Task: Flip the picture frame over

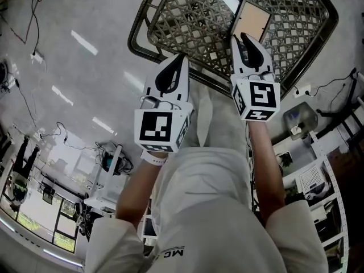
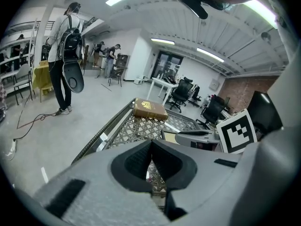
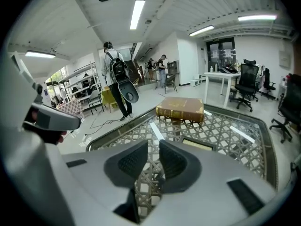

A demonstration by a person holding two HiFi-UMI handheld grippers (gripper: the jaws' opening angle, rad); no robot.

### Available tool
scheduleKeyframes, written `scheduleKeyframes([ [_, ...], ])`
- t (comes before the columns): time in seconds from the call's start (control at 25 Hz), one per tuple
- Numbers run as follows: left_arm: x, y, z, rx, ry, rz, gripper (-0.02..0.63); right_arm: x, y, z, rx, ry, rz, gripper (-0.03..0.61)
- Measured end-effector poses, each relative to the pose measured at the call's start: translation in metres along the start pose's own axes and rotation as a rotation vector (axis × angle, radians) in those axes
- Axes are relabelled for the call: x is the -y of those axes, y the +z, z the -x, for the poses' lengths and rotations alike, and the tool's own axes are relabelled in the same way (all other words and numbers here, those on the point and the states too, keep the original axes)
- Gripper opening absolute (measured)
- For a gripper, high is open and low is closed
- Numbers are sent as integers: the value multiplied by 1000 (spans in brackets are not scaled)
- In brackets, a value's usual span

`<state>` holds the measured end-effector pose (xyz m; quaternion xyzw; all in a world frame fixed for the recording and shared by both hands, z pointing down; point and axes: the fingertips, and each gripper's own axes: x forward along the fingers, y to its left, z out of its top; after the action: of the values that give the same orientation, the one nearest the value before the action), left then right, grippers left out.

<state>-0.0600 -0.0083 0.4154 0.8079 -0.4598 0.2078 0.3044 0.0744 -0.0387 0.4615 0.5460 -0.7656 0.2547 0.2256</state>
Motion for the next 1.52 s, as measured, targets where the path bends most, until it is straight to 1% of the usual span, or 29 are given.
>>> scheduleKeyframes([
  [0.12, -2, -10, -9, -15, -13, -4, 25, 4, -12, -6, -20, -34, -14, 88],
  [0.2, -3, -11, -15, -17, -20, -15, 25, 7, -19, -14, -32, -51, -26, 104],
  [0.32, -1, -14, -19, -19, -27, -29, 25, 11, -30, -21, -54, -79, -42, 107],
  [0.52, -6, -19, -19, -21, -14, -37, 25, 20, -48, -34, -105, -168, -52, 107],
  [0.6, -7, -19, -20, -17, -9, -34, 25, 23, -52, -38, -115, -189, -66, 110],
  [0.76, -8, -19, -19, -11, -3, -30, 25, 23, -60, -45, -132, -196, -95, 110],
  [1.0, -10, -17, -17, -4, -1, -27, 25, 25, -70, -52, -157, -219, -101, 110],
  [1.16, -11, -17, -16, -4, -2, -32, 25, 24, -80, -60, -205, -232, -105, 110],
  [1.2, -11, -17, -16, -5, -3, -35, 25, 24, -81, -62, -215, -240, -98, 97],
  [1.28, -10, -18, -14, -10, -7, -39, 25, 25, -83, -62, -235, -257, -82, 94],
  [1.4, -11, -19, -11, -11, -4, -47, 25, 27, -84, -61, -264, -287, -90, 72],
  [1.52, -12, -16, -7, -5, 7, -46, 25, 29, -83, -61, -272, -311, -94, 55],
])
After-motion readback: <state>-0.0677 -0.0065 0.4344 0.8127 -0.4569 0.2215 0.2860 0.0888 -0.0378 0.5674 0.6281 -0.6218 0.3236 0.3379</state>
